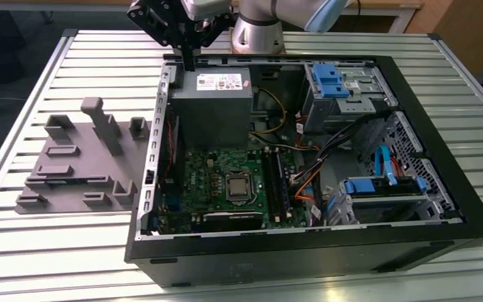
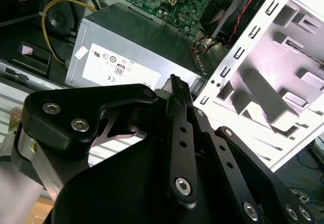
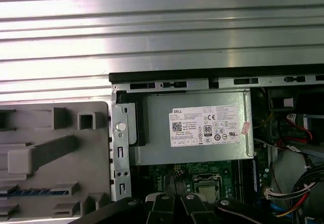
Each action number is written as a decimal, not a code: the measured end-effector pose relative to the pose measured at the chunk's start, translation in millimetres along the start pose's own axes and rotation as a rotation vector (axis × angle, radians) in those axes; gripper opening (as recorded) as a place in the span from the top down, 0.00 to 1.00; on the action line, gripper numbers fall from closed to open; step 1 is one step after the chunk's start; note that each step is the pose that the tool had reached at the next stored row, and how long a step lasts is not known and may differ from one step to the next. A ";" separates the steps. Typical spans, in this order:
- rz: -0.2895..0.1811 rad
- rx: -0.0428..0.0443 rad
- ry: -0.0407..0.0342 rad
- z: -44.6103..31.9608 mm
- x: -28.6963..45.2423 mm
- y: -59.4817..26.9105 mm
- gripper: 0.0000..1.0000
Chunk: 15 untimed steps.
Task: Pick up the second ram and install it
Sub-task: 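Reach for the second ram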
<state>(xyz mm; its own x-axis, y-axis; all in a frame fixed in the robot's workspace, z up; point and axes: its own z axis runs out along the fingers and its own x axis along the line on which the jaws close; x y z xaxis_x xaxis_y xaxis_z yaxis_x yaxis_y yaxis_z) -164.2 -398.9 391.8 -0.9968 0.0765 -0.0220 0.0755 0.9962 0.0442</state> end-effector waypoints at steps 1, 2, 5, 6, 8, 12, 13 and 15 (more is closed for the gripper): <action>0.000 0.0000 0.0001 0.0 0.4 0.0 0.89; 0.000 0.0000 0.0002 0.1 0.9 -0.1 0.89; 0.000 0.0000 0.0004 0.3 2.3 -0.2 0.89; 0.000 0.0000 0.0005 0.4 2.9 -0.2 0.89; 0.000 0.0001 0.0006 0.5 4.1 -0.4 0.89; 0.000 0.0001 0.0009 0.7 6.3 -0.5 0.89; 0.000 0.0001 0.0010 0.8 6.7 -0.6 0.89; 0.000 0.0001 0.0012 0.9 7.7 -0.6 0.89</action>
<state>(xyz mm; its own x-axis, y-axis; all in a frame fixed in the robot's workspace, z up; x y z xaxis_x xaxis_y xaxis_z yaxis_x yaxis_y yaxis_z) -172.0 -398.9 390.7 -0.9969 0.0765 -0.0208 0.0755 0.9962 0.0441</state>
